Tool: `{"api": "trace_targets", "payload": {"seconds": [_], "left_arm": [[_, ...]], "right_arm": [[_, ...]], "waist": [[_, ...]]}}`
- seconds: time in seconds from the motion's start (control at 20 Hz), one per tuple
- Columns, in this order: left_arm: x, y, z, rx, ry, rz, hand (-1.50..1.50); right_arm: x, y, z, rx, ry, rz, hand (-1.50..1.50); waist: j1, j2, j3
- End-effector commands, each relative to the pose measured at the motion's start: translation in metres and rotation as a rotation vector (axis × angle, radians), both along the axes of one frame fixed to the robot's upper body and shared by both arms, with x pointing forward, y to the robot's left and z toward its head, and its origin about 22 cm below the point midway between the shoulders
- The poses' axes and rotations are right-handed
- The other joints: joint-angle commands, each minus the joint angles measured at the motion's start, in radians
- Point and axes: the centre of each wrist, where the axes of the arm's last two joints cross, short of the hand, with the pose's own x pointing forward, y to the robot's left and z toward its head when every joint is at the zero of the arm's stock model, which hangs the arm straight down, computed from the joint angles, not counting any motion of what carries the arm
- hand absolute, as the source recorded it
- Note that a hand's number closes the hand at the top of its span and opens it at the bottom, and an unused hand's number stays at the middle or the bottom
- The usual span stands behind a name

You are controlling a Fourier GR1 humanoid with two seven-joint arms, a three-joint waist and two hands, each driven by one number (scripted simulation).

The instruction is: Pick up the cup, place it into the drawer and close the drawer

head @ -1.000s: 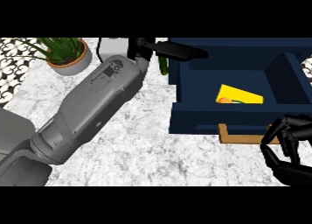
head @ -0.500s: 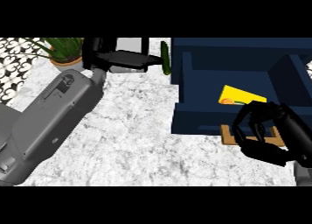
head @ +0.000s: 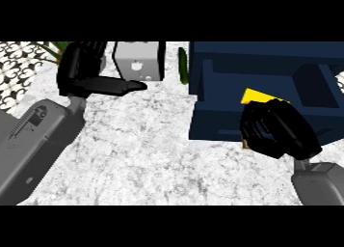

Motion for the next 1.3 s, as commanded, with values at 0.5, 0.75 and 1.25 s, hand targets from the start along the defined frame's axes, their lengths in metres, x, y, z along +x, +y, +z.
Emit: {"api": "trace_targets", "payload": {"seconds": [0.5, 0.75, 1.25], "left_arm": [[-0.031, 0.049, -0.017, -0.013, 0.013, 0.002, -1.50], [-0.036, 0.080, -0.015, 0.000, 0.001, -0.004, -1.50], [-0.038, 0.082, -0.021, -0.027, 0.006, -0.069, -1.50]], "right_arm": [[0.071, 0.016, -0.072, -0.111, 0.145, -0.037, 1.50], [0.112, -0.004, -0.064, -0.083, 0.198, -0.054, 1.50], [0.136, -0.047, -0.049, -0.059, 0.264, -0.122, 1.50]], "waist": [[0.022, 0.032, 0.021], [0.037, 0.040, 0.021], [0.065, 0.060, 0.023]]}}
